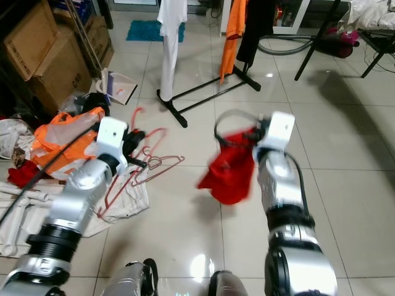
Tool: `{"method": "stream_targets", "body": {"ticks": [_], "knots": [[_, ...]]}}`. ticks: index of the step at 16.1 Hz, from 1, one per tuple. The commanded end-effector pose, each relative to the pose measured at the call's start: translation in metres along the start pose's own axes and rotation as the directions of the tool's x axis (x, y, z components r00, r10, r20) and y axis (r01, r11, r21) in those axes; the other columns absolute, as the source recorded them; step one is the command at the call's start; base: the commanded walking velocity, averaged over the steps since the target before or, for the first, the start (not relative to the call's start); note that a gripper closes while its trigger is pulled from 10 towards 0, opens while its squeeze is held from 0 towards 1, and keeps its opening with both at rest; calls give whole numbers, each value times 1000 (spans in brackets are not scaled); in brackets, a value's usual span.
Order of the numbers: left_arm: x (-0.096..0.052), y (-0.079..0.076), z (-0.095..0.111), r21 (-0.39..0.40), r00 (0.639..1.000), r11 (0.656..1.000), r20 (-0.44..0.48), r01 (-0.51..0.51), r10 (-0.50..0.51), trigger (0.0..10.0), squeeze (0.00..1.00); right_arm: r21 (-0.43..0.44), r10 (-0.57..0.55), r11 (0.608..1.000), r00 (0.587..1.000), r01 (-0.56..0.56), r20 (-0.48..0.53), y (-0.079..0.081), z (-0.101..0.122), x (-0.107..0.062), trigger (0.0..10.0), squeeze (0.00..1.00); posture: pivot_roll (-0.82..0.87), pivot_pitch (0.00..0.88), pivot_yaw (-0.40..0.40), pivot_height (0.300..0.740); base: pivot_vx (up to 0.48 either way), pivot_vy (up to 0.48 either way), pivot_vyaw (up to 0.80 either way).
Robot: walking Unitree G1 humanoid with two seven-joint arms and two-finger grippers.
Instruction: Hang hanger
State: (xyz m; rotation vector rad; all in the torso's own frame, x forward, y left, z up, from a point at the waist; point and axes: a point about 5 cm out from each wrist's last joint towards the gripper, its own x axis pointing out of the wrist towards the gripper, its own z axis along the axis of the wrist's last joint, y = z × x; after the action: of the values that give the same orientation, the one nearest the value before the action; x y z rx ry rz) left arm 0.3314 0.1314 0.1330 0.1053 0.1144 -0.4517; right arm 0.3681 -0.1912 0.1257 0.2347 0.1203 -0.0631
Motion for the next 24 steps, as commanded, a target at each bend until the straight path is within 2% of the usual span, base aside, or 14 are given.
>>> {"method": "stream_targets", "body": {"ticks": [1,4,6,8,11,14,16,18,20,22,24], "knots": [[-3,-15,6,-12,990,990,-2,139,-139,10000,0,41,7,999,1000,-7,18,5,12,3,0,0,-105,134,-19,740,0,0,0],[-14,-38,30,0,931,932,46,362,-362,10000,0,138,15,990,1000,-14,-3,16,32,9,0,0,-100,137,-29,740,0,0,0],[-22,-44,45,-3,894,897,78,442,-441,10000,0,173,27,985,1000,-24,-11,23,41,9,0,0,-99,140,-31,740,0,0,0],[-26,-44,49,10,880,882,70,470,-470,10000,0,184,34,982,999,-33,-7,27,47,8,0,0,-99,142,-31,740,0,0,0],[-25,-35,55,31,899,902,68,431,-432,10000,0,191,40,981,999,-40,3,34,59,4,0,0,-110,145,-29,740,0,0,0],[-23,-37,65,24,902,907,103,420,-420,10000,0,182,-19,983,1000,16,16,28,64,2,0,0,-119,147,-29,740,0,0,0],[-22,-46,69,-8,894,901,132,434,-429,10000,0,173,-52,984,999,49,9,26,61,1,0,0,-124,147,-30,740,0,0,0],[-18,-61,77,-110,879,883,208,457,-429,10000,0,164,-80,983,997,79,2,23,58,1,0,0,-128,146,-32,740,0,0,0],[-13,-67,79,-156,885,883,232,443,-403,10000,0,169,-95,981,995,94,-1,24,57,1,0,0,-127,144,-34,740,0,0,0],[-3,-66,78,-87,928,938,202,336,-314,10000,0,188,-100,977,995,100,-8,28,58,1,0,0,-125,143,-37,740,0,0,0],[0,-61,77,-54,944,958,193,282,-267,10000,0,198,-104,975,995,103,-4,29,60,0,0,0,-128,140,-37,740,0,0,0]]}}
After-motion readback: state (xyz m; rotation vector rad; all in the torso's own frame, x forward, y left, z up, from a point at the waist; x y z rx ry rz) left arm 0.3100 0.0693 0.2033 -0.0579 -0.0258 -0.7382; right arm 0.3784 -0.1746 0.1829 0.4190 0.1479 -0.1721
